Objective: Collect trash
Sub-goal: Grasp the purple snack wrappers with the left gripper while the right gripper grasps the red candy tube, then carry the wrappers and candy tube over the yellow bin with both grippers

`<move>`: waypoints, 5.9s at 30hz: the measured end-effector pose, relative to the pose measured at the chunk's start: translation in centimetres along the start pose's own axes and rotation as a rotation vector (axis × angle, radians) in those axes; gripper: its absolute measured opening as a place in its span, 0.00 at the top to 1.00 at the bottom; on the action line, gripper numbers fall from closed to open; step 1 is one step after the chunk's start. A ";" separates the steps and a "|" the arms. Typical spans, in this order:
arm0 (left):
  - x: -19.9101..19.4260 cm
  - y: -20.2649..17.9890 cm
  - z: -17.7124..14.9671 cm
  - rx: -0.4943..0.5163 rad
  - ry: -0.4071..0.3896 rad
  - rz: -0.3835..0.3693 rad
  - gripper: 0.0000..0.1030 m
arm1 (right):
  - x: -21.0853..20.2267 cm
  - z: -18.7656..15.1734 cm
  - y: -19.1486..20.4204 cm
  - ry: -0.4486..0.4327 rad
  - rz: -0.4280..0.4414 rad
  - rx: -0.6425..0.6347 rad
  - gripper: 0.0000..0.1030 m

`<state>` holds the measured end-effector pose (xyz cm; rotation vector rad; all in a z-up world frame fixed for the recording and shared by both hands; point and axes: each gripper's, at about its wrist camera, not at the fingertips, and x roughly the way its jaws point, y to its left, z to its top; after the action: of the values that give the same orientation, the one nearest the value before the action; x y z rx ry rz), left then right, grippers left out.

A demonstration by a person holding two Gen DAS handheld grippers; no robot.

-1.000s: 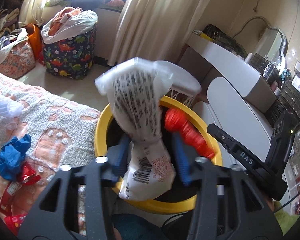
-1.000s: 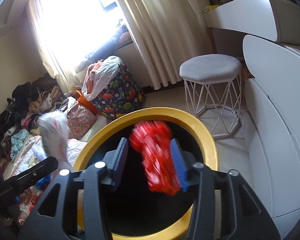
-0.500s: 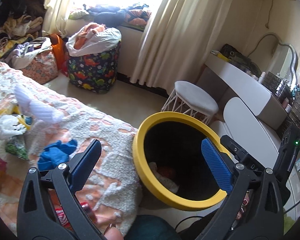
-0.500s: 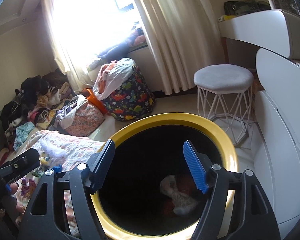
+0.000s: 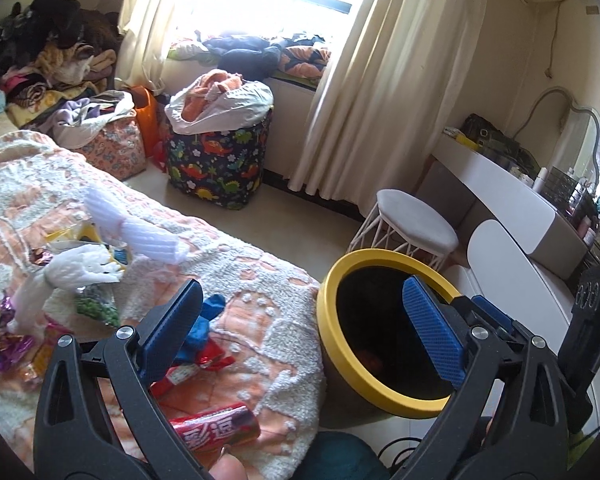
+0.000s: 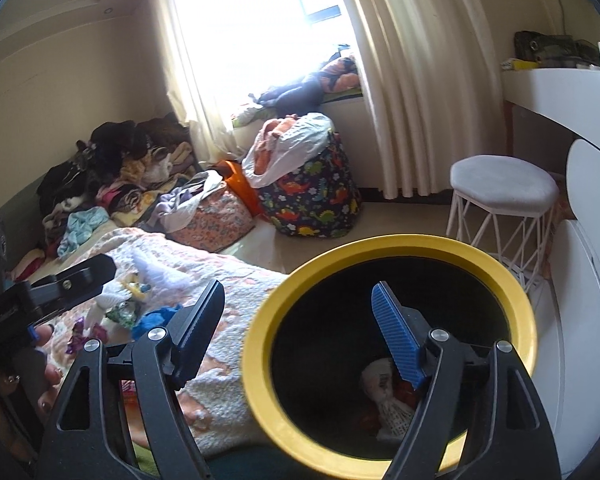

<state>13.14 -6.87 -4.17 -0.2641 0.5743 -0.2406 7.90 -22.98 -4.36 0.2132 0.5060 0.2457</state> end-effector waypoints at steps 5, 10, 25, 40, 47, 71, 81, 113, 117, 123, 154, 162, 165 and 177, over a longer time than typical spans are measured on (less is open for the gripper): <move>-0.9 1.4 0.2 -0.025 -0.019 0.022 0.11 | -0.1 -0.2 1.8 0.013 0.051 -0.052 0.28; -1.8 2.7 0.4 -0.040 -0.037 0.047 0.11 | -0.4 -0.6 3.7 0.022 0.108 -0.111 0.28; -4.1 6.9 0.1 -0.092 -0.066 0.123 0.11 | -1.4 -1.8 10.2 0.056 0.254 -0.303 0.28; -6.2 13.2 -0.8 -0.200 -0.056 0.226 0.11 | 1.4 -3.8 14.8 0.208 0.368 -0.518 0.28; -7.1 16.5 -1.6 -0.272 -0.042 0.271 0.11 | 3.7 -5.6 16.7 0.295 0.393 -0.642 0.28; -6.1 23.4 -5.7 -0.504 0.069 0.280 0.52 | 9.0 -10.9 21.6 0.494 0.466 -0.858 0.58; -5.9 23.9 -6.2 -0.534 0.076 0.249 0.81 | 7.7 -11.4 22.7 0.480 0.492 -0.776 0.72; -7.1 16.6 -2.0 -0.346 0.006 0.174 0.84 | 3.2 -5.7 16.9 0.301 0.528 -0.397 0.74; -6.8 15.5 -1.9 -0.318 0.012 0.158 0.84 | 3.0 -4.8 15.9 0.281 0.507 -0.375 0.74; -6.4 13.9 -1.7 -0.283 0.016 0.136 0.84 | 2.6 -3.8 14.7 0.249 0.475 -0.355 0.74; -4.8 6.9 -0.5 -0.138 0.041 0.040 0.84 | 0.9 -0.6 8.7 0.145 0.358 -0.233 0.74; -4.3 5.4 -0.4 -0.105 0.047 0.016 0.84 | 0.6 -0.1 7.6 0.119 0.335 -0.207 0.74; -4.0 4.7 -0.3 -0.094 0.051 0.006 0.84 | 0.5 0.1 7.1 0.109 0.325 -0.201 0.74; -2.9 1.7 -0.6 -0.039 0.072 -0.039 0.84 | 0.2 1.0 5.0 0.075 0.265 -0.161 0.74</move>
<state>10.69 -4.54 -3.72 -0.3051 0.6464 -0.2777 7.66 -18.33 -2.23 0.1138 0.5298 0.5527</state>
